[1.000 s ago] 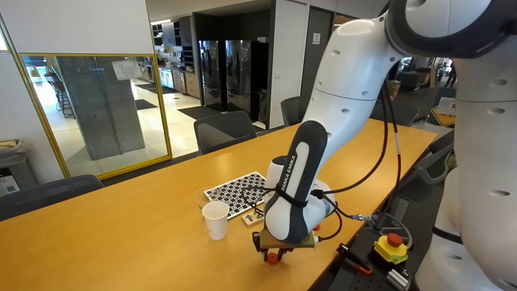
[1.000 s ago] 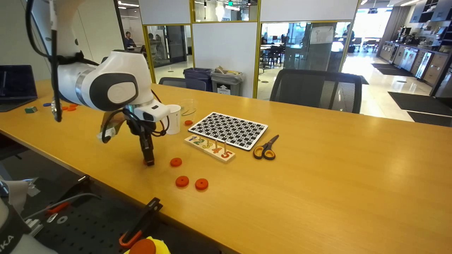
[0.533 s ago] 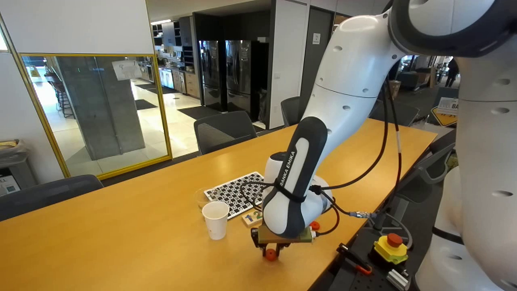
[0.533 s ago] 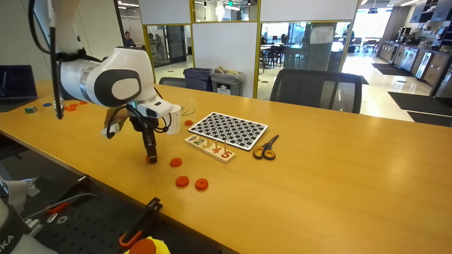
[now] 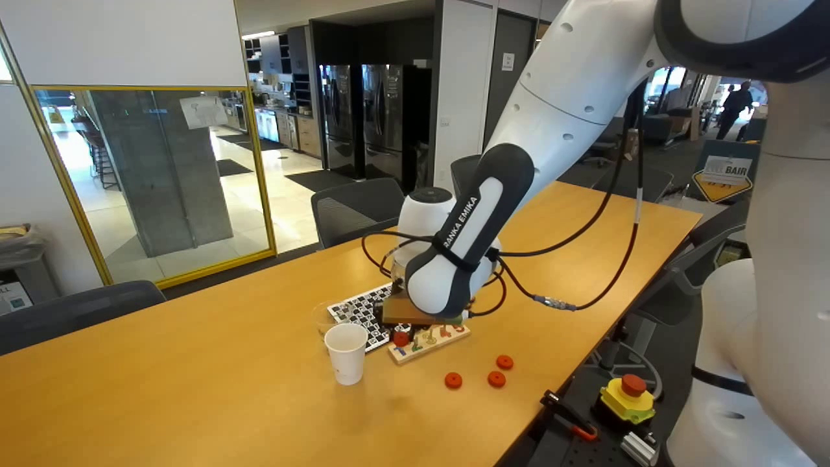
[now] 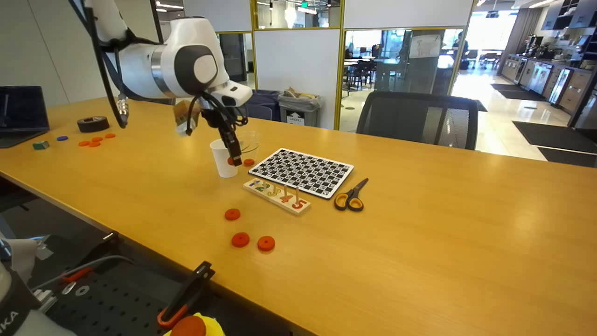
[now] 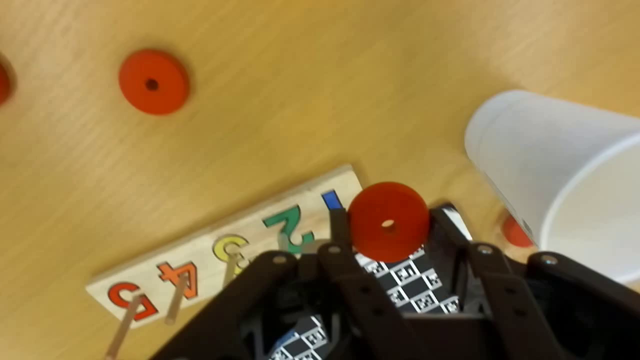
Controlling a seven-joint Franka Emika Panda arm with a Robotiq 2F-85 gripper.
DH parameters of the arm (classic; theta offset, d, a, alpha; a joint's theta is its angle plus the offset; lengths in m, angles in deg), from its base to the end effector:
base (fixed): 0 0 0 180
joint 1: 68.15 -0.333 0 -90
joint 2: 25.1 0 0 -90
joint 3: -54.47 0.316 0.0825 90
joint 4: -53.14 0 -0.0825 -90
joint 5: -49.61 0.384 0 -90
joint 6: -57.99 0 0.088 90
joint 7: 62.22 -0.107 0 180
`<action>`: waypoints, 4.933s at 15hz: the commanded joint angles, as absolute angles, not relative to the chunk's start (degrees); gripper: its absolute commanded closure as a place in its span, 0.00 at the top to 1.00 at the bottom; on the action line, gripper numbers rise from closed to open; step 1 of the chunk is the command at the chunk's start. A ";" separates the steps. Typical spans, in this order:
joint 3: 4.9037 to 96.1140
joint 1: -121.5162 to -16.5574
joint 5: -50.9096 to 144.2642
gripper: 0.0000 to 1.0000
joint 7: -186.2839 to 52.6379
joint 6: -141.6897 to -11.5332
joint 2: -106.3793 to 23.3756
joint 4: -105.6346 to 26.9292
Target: Put the round yellow blocks in the white cup then put the round orange blocks in the clear cup respectively one at a time
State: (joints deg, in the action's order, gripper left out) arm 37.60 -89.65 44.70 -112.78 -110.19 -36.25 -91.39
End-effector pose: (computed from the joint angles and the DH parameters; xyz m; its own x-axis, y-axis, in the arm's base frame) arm 0.4833 0.0414 0.2294 0.7351 -0.6448 0.2092 -0.6375 -0.7625 -0.1100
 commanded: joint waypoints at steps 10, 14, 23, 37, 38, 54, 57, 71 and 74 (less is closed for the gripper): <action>45.86 -85.88 40.82 0.17 -117.80 -102.15 -44.71 -67.73; 46.28 -85.02 41.72 0.17 -117.06 -100.54 -49.91 -61.80; 46.30 -84.33 43.16 0.17 -116.65 -95.80 -55.56 -54.90; 49.07 -79.81 43.89 1.00 -110.93 -81.37 -39.03 -69.19; 49.66 -78.49 44.79 1.00 -109.21 -81.22 -36.62 -71.92; 51.08 -67.26 60.30 1.00 -84.54 -96.87 -35.90 -96.05; 53.20 -66.37 66.87 1.00 -79.17 -101.25 -38.91 -96.60; 54.73 -65.92 71.42 1.00 -76.44 -112.10 -45.55 -96.36; 52.66 -68.66 68.70 1.00 -79.12 -112.42 -45.18 -97.12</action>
State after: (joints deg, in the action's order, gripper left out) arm 55.20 -65.26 71.84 -75.41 -110.22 -45.15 -96.30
